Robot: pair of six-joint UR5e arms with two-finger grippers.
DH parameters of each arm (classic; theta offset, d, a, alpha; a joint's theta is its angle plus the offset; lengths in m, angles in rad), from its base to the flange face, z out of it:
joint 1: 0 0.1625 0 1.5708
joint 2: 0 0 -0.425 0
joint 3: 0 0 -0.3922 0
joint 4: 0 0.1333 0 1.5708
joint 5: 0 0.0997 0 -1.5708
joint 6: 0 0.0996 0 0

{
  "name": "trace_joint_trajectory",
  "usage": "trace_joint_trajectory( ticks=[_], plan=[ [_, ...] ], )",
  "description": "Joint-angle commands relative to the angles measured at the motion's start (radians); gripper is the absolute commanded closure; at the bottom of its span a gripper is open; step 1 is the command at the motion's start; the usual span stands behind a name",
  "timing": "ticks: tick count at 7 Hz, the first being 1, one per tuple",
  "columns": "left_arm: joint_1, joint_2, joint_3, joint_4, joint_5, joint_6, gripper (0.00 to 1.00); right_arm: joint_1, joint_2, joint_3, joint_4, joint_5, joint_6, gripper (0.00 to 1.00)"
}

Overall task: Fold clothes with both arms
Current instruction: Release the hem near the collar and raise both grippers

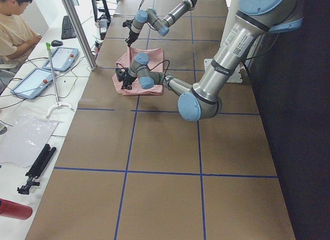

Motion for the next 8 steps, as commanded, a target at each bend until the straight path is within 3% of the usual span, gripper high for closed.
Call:
trace_joint_trajectory(
  ticks=[1,5,6,8],
  plan=[
    [0.000,-0.002,0.010,-0.018,-0.001,-0.001,0.86,0.018,0.007,0.001,-0.002,0.001,-0.031,1.00],
    [0.008,0.004,0.011,-0.026,0.001,0.001,0.79,0.004,0.010,-0.001,0.000,0.004,-0.037,1.00],
    [0.009,0.004,0.011,-0.026,0.001,0.001,0.77,0.003,0.008,-0.001,-0.002,0.004,-0.042,0.60],
    [0.009,0.007,0.007,-0.055,0.001,-0.002,0.77,0.004,0.007,0.008,0.000,0.005,-0.060,0.55]
  ],
)
